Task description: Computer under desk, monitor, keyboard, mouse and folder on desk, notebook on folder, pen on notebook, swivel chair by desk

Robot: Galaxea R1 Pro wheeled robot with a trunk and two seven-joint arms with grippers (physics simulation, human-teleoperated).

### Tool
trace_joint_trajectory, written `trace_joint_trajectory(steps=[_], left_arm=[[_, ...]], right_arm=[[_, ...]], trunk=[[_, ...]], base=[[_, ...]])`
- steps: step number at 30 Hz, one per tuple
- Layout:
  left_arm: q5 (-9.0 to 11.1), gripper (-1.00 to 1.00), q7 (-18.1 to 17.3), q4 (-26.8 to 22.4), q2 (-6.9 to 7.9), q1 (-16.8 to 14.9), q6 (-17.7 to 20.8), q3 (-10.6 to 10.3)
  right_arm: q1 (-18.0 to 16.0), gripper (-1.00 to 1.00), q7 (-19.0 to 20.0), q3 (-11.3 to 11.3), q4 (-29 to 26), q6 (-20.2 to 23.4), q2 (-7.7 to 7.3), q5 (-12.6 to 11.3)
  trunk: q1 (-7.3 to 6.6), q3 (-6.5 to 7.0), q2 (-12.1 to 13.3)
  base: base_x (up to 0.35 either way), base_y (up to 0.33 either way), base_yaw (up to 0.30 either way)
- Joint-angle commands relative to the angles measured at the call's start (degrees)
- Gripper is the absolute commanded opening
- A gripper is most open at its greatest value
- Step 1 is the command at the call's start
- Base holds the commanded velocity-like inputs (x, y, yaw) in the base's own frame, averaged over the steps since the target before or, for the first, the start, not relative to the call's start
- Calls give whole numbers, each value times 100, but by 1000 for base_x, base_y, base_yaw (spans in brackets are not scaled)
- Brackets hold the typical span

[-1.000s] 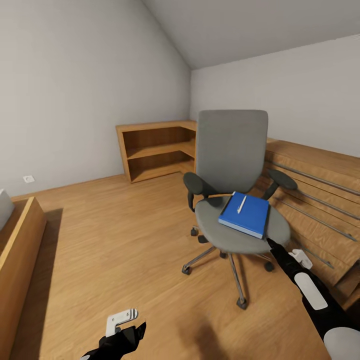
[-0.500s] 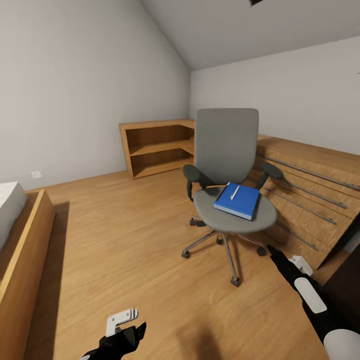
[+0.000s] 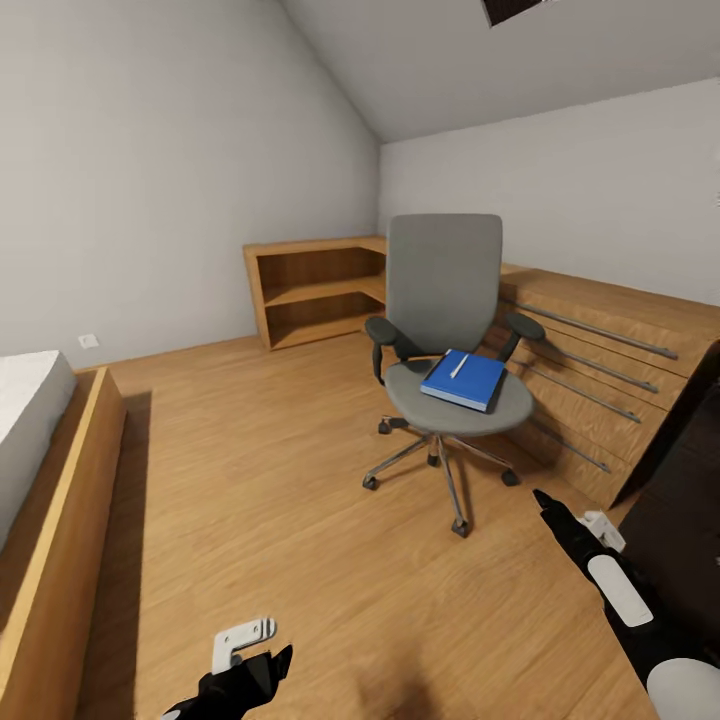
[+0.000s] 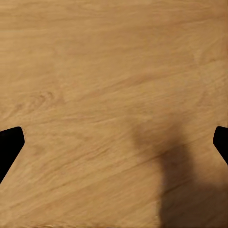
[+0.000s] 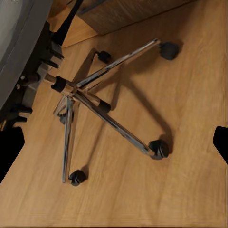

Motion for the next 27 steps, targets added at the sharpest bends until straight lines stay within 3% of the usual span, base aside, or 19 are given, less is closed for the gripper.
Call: trace_joint_trajectory(steps=[1, 7, 9, 12, 13, 20, 21, 27], left_arm=[[61, 100, 52, -1, -2, 0, 12, -4], [59, 100, 62, 117, -7, 0, -7, -9], [49, 100, 69, 229, -7, 0, -10, -11], [-10, 100, 73, 289, -9, 0, -12, -12], [-102, 100, 75, 320, -13, 0, -12, -12], [-184, 100, 76, 411, -16, 0, -13, -12], [-195, 100, 77, 478, -26, 0, -18, -12], [-202, 100, 81, 531, -29, 0, -21, -11]], right_arm=[[-1, 100, 14, -13, -4, 8, 1, -14], [5, 100, 6, 174, 7, -457, 13, 528], [7, 100, -22, 423, 22, -833, 175, 992], [7, 100, -57, 581, 53, -1181, 432, 1415], [7, 100, -100, 671, 113, -1386, 596, 1777], [16, 100, -134, 743, 314, -1499, 951, 2357], [23, 100, -137, 755, 599, -1518, 1116, 2574], [38, 100, -136, 762, 968, -1534, 1221, 2910]], trunk=[[-3, -4, -2], [-8, 40, 1], [-13, 85, 3], [-21, 151, 7], [-24, 173, 9], [-42, 328, 18], [-44, 350, 19], [-157, 462, 221]], base=[[-165, 0, 0], [-65, 0, 0], [-18, 0, 0], [-8, 0, 0], [-2, 0, 0], [-1, 0, 0], [0, 0, 0], [0, 0, 0]])
